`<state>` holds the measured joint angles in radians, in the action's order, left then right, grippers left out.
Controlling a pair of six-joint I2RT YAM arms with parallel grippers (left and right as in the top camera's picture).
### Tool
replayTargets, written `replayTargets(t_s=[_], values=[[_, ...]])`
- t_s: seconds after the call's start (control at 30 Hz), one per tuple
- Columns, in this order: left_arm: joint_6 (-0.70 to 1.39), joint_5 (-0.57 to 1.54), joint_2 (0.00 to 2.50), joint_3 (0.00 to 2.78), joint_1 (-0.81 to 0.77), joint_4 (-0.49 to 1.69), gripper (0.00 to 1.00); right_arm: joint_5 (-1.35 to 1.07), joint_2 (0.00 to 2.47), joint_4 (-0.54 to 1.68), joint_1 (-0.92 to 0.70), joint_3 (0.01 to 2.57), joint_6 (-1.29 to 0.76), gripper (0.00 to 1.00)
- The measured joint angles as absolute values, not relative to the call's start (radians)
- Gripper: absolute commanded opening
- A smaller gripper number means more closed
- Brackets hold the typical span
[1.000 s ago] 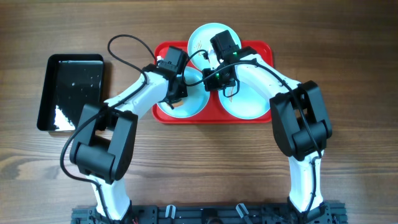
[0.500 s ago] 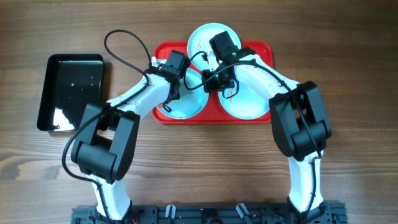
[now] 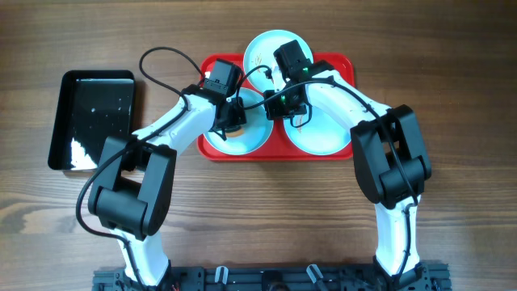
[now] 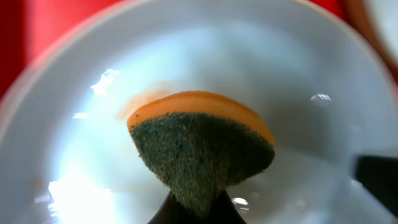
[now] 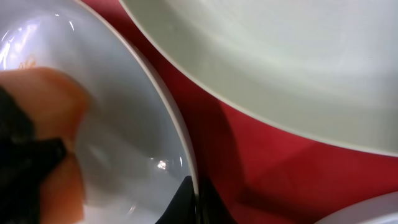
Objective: Clean dirty plates on tray and stack at the side
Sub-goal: 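Scrub the left plate with the sponge while the right gripper holds it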
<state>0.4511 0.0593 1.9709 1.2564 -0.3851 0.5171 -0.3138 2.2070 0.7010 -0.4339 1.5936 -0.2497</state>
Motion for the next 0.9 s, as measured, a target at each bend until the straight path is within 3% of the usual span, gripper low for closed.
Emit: replayTargets(t_s=[0.47, 0.9], values=[[0.451, 0.139, 2.008, 1.259, -0.386, 0.407, 0.04, -0.319, 2.207, 0.703, -0.433, 1.594, -0.254, 0.04], [0.451, -0.167, 2.027, 1.31, -0.333, 0.536, 0.04, -0.324, 2.207, 0.717, -0.433, 1.594, -0.26, 0.04]])
